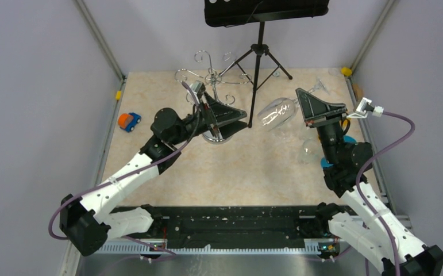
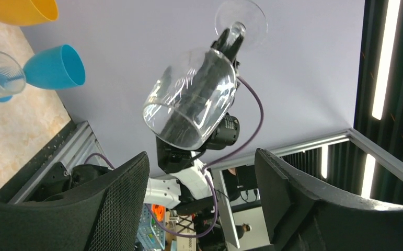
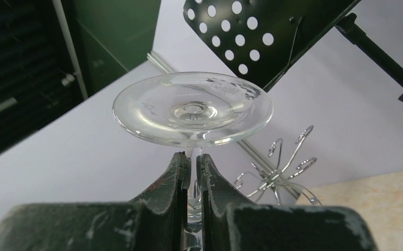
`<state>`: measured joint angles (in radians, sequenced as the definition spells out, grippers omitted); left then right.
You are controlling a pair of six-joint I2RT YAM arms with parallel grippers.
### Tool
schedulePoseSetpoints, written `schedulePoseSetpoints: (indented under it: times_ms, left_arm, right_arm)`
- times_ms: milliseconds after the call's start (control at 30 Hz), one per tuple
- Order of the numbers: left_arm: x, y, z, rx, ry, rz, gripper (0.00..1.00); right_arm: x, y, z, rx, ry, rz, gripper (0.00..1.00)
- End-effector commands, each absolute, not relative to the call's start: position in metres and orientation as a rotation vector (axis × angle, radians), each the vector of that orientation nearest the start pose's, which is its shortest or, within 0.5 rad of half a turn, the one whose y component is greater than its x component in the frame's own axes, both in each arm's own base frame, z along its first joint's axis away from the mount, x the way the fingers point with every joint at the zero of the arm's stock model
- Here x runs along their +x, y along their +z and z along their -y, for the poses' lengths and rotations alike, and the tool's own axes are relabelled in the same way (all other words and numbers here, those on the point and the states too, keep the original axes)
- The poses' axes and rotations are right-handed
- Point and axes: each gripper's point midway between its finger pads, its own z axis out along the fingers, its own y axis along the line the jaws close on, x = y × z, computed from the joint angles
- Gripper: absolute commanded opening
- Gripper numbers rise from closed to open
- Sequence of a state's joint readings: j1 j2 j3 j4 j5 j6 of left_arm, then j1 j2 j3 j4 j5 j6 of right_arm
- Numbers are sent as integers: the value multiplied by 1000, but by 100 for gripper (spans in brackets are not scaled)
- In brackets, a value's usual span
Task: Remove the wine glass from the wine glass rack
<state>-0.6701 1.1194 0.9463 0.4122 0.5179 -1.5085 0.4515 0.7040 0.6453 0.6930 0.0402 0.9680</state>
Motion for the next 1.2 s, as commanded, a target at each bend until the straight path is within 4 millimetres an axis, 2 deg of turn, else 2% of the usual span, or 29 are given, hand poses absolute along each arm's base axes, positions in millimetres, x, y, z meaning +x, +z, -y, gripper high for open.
schedulePoseSetpoints:
  times_ms: [0, 167, 367, 467, 667, 967, 1167]
  left_arm:
    - [187, 449, 324, -64, -2166, -1608, 75]
    - [177, 464, 335, -39, -2255, -1561, 61]
    - [177, 472, 349, -31, -2284, -1545, 55]
    - [176, 486, 351, -20, -2317, -1495, 46]
    - [173, 505, 361, -3, -2360, -1457, 37]
    - [176, 511, 371, -10, -2440, -1404, 12]
    - [179, 511, 373, -13, -2424, -1402, 8]
  right_arm:
    - [224, 499, -128, 388, 1454, -731, 0]
    - [228, 495, -134, 385, 1486, -731, 0]
    - [228, 490, -137, 389, 1530, -723, 0]
    - [227, 486, -136, 392, 1539, -716, 0]
    - [227, 481, -132, 408, 1539, -697, 0]
    - [227, 479, -133, 423, 1564, -698, 0]
    - [228, 475, -135, 424, 1569, -715, 0]
